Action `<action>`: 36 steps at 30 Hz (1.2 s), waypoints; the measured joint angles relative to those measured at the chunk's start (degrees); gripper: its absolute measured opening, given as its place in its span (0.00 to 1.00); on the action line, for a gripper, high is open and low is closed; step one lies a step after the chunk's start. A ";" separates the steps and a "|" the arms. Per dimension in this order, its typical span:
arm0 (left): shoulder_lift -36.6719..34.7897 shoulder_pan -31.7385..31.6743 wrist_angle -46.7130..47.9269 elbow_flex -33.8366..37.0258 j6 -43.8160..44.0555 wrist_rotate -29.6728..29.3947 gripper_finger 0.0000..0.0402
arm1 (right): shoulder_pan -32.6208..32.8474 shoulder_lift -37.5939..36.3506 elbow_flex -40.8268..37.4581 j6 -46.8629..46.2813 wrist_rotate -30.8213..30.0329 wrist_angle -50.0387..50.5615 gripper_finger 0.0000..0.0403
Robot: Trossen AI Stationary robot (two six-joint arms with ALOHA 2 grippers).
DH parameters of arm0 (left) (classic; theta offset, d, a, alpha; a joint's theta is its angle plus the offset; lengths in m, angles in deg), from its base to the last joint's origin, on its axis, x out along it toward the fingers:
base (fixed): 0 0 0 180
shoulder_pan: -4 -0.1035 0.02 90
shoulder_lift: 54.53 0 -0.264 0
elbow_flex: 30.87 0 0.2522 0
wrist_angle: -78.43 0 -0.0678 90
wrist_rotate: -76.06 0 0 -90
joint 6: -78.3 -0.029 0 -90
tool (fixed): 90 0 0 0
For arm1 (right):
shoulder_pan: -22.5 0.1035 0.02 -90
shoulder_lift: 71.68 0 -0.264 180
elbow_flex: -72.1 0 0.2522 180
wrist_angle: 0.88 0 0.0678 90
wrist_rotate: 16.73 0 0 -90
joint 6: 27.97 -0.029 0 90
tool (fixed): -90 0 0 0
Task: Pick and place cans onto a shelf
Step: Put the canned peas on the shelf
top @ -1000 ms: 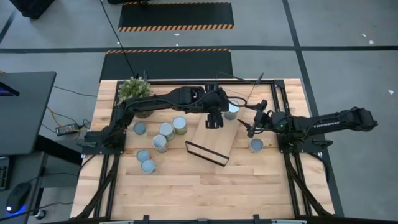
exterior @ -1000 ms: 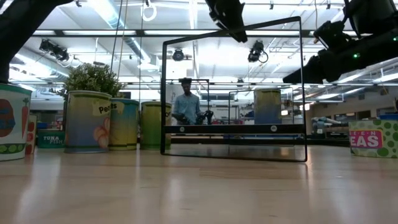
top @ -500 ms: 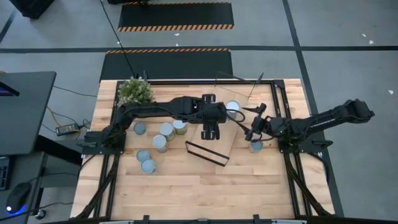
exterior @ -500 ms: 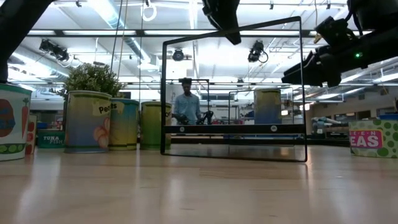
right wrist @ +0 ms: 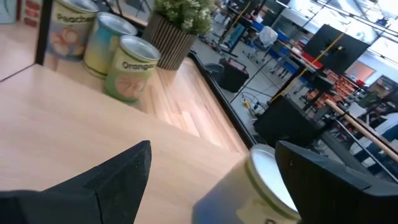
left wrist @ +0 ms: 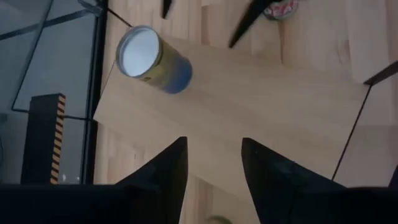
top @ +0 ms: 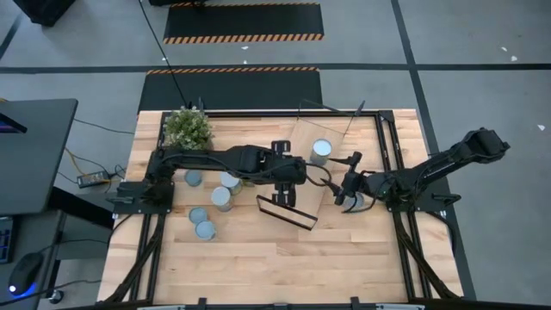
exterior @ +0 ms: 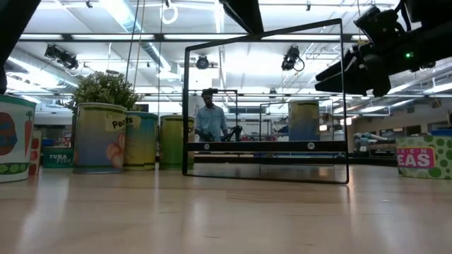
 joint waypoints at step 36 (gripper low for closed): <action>-41.69 7.75 -34.20 57.98 15.39 -12.58 0.39 | -10.78 22.17 3.76 25.50 3.41 -18.35 0.87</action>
